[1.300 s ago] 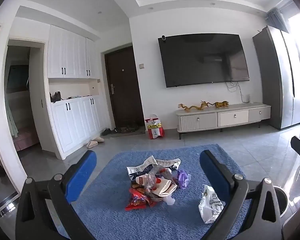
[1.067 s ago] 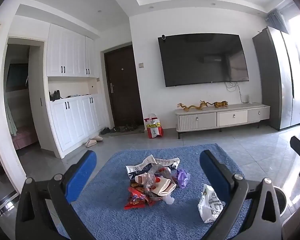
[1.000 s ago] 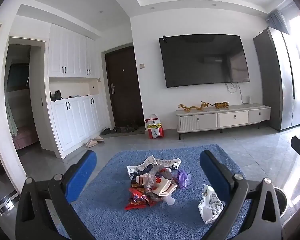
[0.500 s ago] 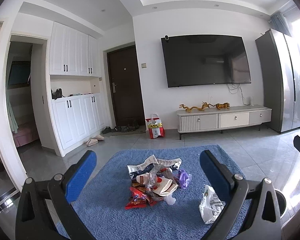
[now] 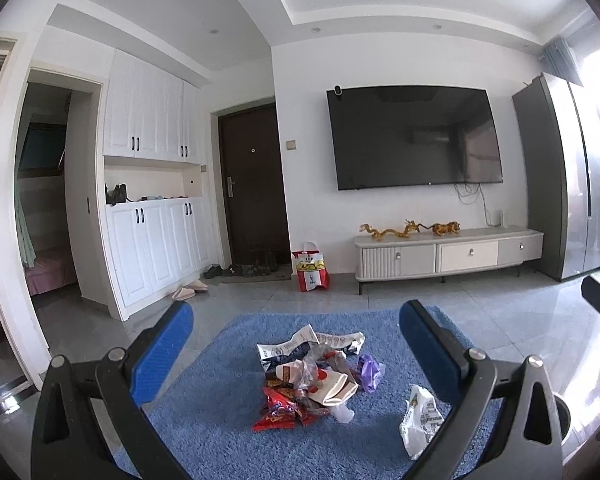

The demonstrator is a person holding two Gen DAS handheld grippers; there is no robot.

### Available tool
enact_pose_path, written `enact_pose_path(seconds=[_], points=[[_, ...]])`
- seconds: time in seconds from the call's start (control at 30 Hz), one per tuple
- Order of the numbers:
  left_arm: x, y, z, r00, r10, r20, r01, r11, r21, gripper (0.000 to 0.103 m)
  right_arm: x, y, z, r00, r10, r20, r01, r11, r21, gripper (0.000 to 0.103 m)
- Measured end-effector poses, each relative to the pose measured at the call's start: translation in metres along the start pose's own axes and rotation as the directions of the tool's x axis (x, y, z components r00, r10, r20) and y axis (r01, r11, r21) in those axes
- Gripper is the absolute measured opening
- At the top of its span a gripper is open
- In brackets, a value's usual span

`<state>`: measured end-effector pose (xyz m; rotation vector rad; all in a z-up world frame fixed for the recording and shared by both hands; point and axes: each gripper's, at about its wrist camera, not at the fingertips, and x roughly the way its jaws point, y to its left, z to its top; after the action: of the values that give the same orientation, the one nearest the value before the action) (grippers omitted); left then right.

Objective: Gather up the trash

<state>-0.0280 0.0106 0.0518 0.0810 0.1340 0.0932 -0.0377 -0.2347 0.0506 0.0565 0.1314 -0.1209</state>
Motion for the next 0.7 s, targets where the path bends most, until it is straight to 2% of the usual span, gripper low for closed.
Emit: enact_pose_path(seconds=[0.3, 0.43, 0.53, 0.7], points=[[0.006, 0.011, 0.004, 0.999, 0.031, -0.026, -0.031, 0.999, 0.010, 0.103, 0.005, 0.002, 0.001, 1.000, 0.023, -0.004, -0.023, 0.999, 0.036, 0.103], [0.011, 0.015, 0.005, 0.998, 0.012, -0.057, -0.012, 1.000, 0.001, 0.103, 0.009, 0.006, -0.001, 1.000, 0.029, -0.011, -0.029, 1.000, -0.005, 0.103], [0.017, 0.019, 0.003, 0.997, 0.008, -0.081, -0.009, 1.000, -0.003, 0.103, 0.013, 0.008, -0.005, 0.998, 0.045, -0.041, -0.045, 0.999, 0.002, 0.103], [0.034, 0.046, -0.004, 0.991, 0.027, -0.130, -0.033, 0.999, -0.041, 0.103, 0.033, 0.011, -0.015, 0.989, 0.098, -0.111, -0.102, 0.994, -0.027, 0.103]])
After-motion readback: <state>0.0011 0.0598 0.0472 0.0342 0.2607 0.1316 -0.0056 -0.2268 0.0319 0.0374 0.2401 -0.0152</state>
